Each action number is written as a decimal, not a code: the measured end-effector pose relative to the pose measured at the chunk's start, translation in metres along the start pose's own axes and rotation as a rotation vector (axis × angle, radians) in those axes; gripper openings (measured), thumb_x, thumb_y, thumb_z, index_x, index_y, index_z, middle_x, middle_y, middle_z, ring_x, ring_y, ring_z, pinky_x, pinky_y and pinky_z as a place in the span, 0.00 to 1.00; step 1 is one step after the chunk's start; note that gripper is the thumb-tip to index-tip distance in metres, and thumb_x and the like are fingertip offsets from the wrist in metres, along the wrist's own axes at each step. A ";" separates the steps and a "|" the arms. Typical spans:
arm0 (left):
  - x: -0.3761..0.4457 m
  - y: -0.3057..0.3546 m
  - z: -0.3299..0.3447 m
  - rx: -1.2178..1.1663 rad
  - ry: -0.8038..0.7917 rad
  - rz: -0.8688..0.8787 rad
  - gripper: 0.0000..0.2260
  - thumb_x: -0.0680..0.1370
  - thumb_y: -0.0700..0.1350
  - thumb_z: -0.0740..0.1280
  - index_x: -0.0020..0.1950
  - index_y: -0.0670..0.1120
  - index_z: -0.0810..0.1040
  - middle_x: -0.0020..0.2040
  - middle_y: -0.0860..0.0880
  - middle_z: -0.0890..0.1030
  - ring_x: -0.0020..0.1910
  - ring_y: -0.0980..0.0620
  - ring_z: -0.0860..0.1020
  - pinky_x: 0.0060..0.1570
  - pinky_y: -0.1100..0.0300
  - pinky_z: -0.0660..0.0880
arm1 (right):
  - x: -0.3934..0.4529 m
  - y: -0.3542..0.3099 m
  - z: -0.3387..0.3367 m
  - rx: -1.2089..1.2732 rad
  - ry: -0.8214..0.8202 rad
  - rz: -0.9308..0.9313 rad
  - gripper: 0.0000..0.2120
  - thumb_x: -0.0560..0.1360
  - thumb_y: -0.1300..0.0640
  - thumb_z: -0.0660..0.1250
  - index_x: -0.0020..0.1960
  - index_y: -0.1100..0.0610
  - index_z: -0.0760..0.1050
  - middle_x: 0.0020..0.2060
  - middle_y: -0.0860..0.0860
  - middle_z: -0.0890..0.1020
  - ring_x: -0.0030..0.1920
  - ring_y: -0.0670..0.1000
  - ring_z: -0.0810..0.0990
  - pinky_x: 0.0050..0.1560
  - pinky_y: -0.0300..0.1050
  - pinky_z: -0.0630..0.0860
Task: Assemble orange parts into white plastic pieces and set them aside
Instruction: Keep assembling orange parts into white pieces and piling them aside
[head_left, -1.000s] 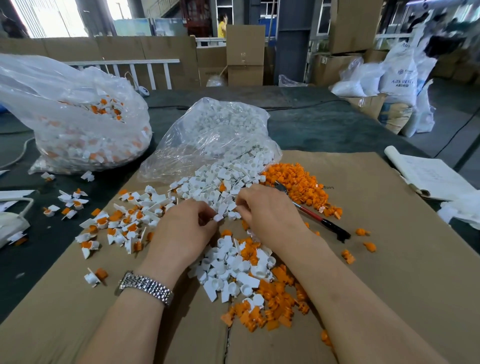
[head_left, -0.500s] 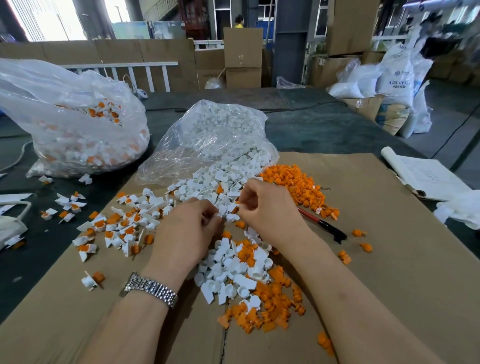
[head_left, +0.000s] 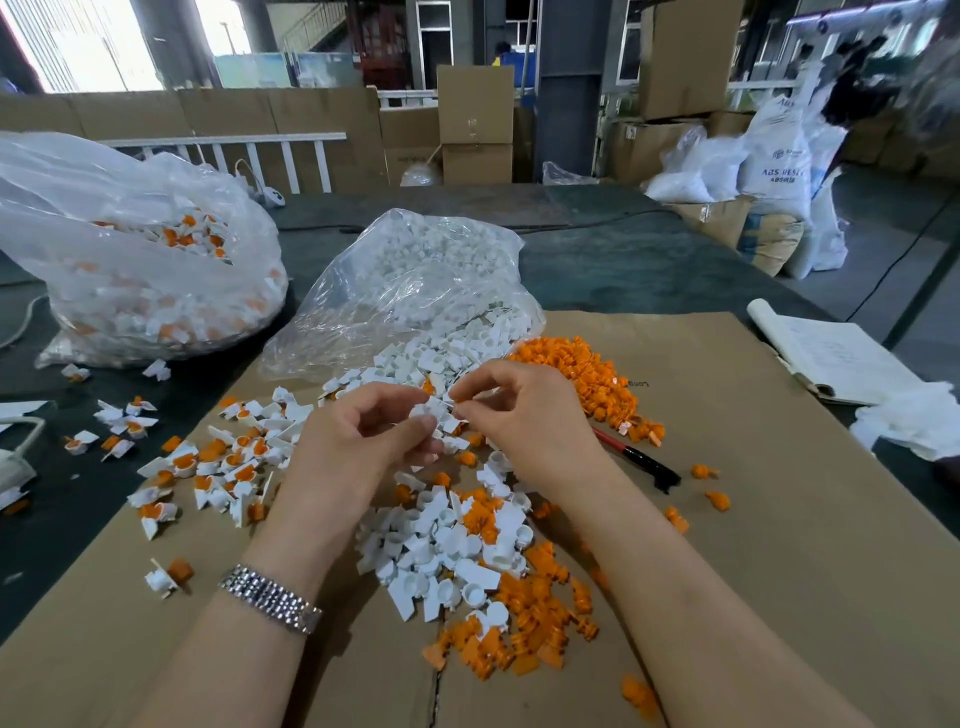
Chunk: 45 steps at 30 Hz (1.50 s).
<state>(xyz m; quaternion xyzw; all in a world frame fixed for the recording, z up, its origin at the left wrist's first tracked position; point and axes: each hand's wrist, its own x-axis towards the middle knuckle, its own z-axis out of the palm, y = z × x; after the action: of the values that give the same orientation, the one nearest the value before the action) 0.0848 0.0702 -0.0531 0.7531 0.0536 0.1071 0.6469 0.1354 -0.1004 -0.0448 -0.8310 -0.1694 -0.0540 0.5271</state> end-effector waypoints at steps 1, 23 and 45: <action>0.001 0.000 0.000 -0.003 -0.005 -0.012 0.07 0.78 0.44 0.74 0.56 0.52 0.84 0.43 0.48 0.88 0.40 0.50 0.87 0.37 0.66 0.80 | 0.000 -0.001 -0.001 0.069 -0.004 0.026 0.04 0.75 0.58 0.74 0.47 0.50 0.83 0.43 0.45 0.85 0.42 0.41 0.84 0.44 0.36 0.81; -0.001 0.000 -0.002 -0.154 -0.064 0.034 0.10 0.71 0.45 0.76 0.52 0.53 0.88 0.49 0.46 0.88 0.46 0.51 0.87 0.46 0.66 0.81 | -0.006 -0.006 0.000 0.126 -0.099 -0.013 0.03 0.78 0.55 0.71 0.49 0.53 0.82 0.39 0.44 0.83 0.37 0.38 0.79 0.40 0.32 0.75; 0.005 0.005 -0.006 -0.575 -0.167 -0.186 0.11 0.71 0.36 0.72 0.51 0.41 0.88 0.48 0.38 0.87 0.43 0.48 0.87 0.40 0.64 0.82 | -0.007 -0.009 -0.010 0.218 -0.132 -0.146 0.08 0.75 0.60 0.74 0.54 0.57 0.83 0.42 0.53 0.83 0.41 0.46 0.82 0.48 0.42 0.82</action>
<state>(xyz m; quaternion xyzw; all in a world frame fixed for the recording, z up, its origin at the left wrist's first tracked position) 0.0877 0.0759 -0.0469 0.5372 0.0367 -0.0041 0.8427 0.1268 -0.1078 -0.0345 -0.7559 -0.2688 -0.0185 0.5967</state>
